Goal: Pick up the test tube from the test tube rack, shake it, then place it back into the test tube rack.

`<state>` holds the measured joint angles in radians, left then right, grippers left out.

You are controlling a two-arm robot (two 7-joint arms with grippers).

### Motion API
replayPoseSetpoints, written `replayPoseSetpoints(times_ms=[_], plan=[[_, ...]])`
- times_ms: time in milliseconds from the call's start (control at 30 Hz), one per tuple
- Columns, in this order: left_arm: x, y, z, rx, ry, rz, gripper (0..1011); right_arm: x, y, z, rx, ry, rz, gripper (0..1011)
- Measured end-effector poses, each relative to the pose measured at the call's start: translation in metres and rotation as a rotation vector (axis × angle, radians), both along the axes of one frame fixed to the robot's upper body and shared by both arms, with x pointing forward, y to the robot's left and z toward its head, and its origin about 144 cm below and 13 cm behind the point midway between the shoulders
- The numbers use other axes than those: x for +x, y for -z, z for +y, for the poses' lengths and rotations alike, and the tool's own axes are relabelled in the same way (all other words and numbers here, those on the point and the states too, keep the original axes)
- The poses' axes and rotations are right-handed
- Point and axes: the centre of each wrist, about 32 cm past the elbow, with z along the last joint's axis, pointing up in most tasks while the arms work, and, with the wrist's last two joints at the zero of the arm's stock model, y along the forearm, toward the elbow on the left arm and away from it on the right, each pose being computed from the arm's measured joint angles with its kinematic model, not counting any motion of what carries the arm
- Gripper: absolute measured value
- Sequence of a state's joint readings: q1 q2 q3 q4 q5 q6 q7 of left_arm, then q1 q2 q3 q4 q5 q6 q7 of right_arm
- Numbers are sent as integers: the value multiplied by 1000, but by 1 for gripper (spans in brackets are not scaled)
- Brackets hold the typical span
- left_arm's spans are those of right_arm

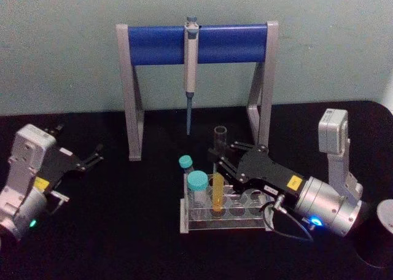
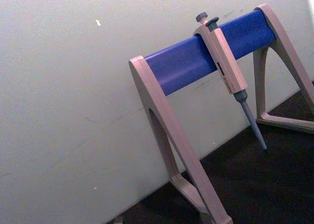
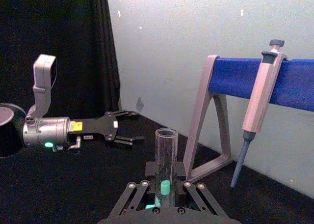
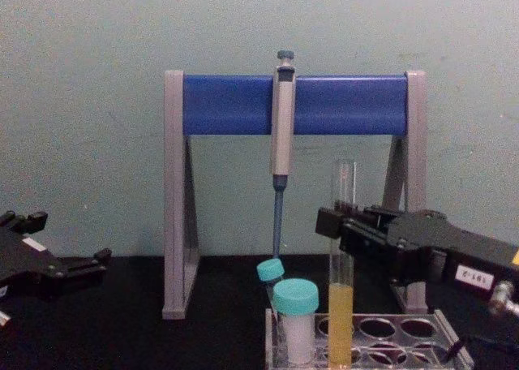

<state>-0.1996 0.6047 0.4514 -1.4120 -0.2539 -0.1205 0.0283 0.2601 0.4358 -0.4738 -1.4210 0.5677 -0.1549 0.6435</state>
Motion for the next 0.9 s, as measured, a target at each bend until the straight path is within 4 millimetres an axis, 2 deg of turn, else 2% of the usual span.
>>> replayPoseSetpoints(times_ms=[900], plan=[[0,0,0,0,0,0,1001,0,14,2,-43,17,20,229]])
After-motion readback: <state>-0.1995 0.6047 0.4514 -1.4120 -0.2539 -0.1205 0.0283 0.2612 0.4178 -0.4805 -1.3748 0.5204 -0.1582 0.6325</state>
